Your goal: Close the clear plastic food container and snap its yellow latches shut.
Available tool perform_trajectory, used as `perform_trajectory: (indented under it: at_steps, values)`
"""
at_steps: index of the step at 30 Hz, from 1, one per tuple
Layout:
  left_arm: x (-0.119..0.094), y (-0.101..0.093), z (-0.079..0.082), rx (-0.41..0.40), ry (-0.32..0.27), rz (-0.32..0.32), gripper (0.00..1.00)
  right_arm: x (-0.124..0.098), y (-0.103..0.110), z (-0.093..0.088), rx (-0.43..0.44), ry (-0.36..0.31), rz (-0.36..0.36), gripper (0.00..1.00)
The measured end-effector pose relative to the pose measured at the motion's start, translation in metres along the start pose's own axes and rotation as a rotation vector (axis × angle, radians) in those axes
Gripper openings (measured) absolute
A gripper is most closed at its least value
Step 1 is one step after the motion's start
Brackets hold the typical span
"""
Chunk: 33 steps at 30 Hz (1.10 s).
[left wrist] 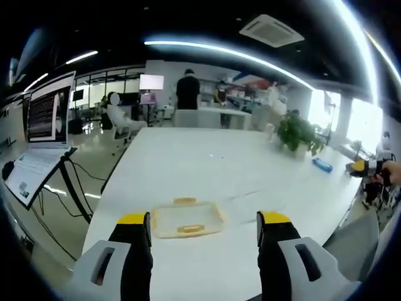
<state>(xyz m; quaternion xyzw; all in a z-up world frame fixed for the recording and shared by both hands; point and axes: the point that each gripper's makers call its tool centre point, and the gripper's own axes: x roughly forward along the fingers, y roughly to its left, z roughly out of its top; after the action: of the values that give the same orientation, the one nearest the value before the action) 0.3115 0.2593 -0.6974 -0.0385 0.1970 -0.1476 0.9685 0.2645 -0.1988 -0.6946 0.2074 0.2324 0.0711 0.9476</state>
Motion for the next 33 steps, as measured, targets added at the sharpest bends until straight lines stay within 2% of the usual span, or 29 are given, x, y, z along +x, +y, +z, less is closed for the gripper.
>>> perform_trajectory:
  at_steps: [22,33]
  values:
    - [0.000,0.005,-0.002,-0.003,0.010,-0.001,0.65,0.007,0.012,-0.002,-0.012,0.011,0.021,0.55]
    - [0.000,0.011,-0.006,-0.015,0.012,0.004,0.64,0.009,0.026,0.002,-0.018,0.000,0.041,0.55]
